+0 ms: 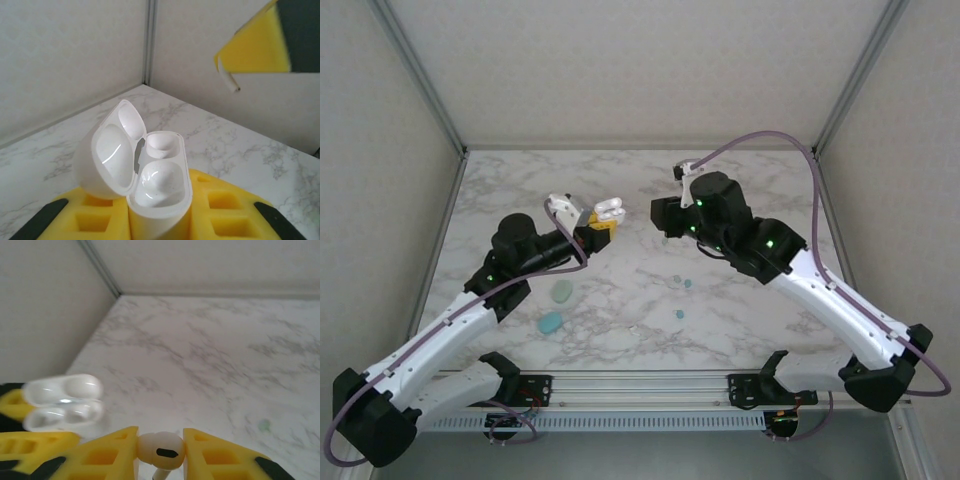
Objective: Insert the wireless bluetooth earbuds into the charging case
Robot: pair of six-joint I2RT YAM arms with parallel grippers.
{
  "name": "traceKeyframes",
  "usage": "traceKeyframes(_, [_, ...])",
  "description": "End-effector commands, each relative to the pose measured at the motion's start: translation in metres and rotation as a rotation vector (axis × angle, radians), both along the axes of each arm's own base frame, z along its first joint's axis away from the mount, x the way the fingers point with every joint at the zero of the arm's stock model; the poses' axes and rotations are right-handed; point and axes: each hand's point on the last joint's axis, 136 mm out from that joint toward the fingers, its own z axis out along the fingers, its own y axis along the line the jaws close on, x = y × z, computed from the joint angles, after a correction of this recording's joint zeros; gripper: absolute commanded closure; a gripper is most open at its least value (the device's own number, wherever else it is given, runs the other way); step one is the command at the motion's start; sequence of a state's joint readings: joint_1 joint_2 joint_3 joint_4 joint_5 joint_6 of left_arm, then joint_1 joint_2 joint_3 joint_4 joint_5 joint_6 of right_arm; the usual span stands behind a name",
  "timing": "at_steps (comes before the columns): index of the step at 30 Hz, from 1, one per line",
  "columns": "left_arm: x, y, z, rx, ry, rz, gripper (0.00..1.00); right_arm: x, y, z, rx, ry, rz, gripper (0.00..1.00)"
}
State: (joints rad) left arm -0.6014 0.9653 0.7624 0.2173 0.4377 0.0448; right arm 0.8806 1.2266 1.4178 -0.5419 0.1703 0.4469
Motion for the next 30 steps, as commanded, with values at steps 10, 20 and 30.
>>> traceKeyframes(10, [-0.015,-0.021,0.022,-0.053,-0.068,-0.092,0.9,-0.007,0.044,0.027,0.141,-0.077,0.183,0.73])
traceKeyframes(20, [-0.019,-0.021,0.027,-0.06,-0.075,-0.098,0.9,-0.003,0.052,0.007,0.09,-0.047,0.193,0.73])
traceKeyframes(30, [-0.022,-0.02,0.034,-0.07,-0.084,-0.1,0.9,0.002,0.052,-0.013,0.0,-0.057,0.188,0.73])
